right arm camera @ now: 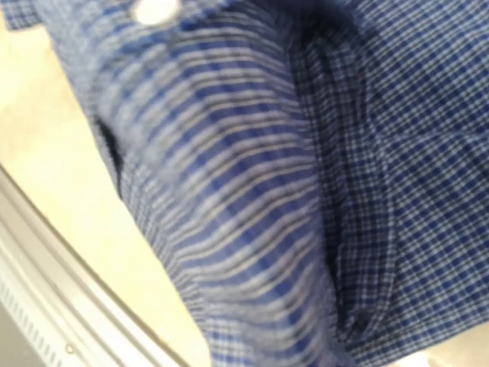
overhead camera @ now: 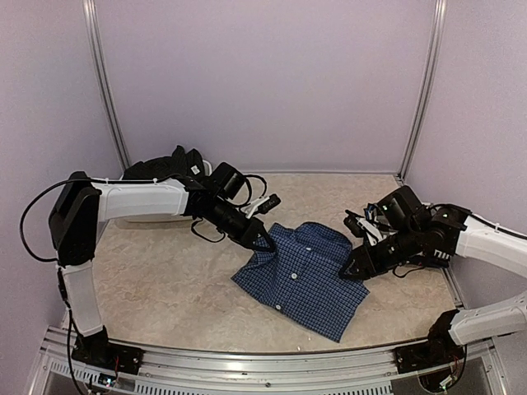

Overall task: Fold and stack the long sleeve shirts
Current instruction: Fold the 2/3-rectangle-folded shirt at the center of the board.

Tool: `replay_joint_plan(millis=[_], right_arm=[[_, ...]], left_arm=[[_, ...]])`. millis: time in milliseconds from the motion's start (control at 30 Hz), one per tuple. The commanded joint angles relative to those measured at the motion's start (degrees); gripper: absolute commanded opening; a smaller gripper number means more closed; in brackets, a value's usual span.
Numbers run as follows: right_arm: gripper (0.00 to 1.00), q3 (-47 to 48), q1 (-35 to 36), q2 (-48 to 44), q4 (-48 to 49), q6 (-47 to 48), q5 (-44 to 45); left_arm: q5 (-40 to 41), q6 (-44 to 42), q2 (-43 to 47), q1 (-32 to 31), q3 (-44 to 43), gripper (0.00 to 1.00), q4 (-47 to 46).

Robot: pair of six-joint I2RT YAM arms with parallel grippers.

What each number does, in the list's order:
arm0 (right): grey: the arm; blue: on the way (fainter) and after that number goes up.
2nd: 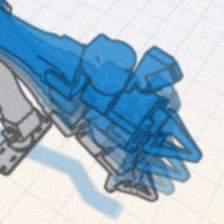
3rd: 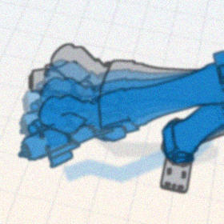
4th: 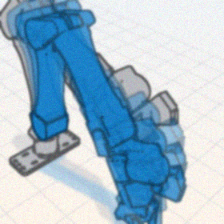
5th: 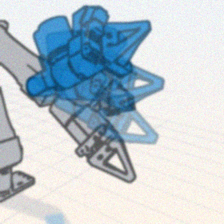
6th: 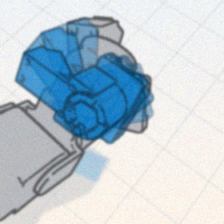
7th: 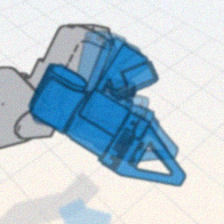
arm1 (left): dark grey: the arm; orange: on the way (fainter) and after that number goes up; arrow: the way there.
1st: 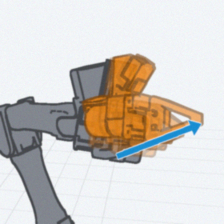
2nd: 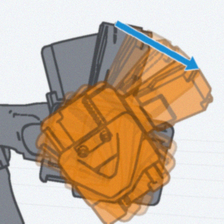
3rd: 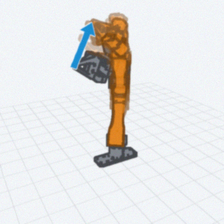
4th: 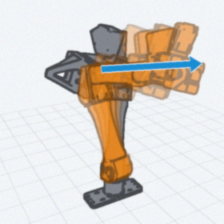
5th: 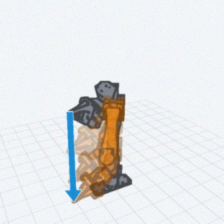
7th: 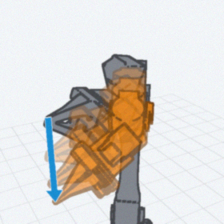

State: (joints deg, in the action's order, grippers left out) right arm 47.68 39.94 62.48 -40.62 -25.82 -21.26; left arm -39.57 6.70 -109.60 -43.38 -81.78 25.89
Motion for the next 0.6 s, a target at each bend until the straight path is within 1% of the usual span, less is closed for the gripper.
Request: replay_joint_plan(millis=[0,133,233,400,500,567], right_arm=[[0.48,1.0,-1.4,0.6,-0.2,2.6,-0.7],[0.54,-2.6,-1.7,-0.1,2.3,1.5,1.7],[0.57,-4.3,-2.1,-1.0,3.8,0.4,5.1],[0.62,-6.4,-2.6,-0.9,5.8,-0.6,7.3],[0.63,-6.9,-2.6,-1.0,7.0,-1.0,7.1],[0.65,-7.9,-2.5,-0.9,8.6,-1.4,5.2]], left_arm=[[-2.8,-0.6,-3.8,1.8,-4.7,0.00,0.0],[-3.8,-1.0,-6.0,2.2,-6.1,0.00,0.1],[-4.4,-1.4,-6.0,2.2,-5.7,0.00,-0.3],[-4.9,-1.3,-5.9,2.2,-5.3,0.00,-1.0],[-5.0,-1.6,-6.2,2.2,-5.2,0.00,-1.0],[-4.8,-1.6,-6.3,2.3,-5.2,0.00,-1.0]])
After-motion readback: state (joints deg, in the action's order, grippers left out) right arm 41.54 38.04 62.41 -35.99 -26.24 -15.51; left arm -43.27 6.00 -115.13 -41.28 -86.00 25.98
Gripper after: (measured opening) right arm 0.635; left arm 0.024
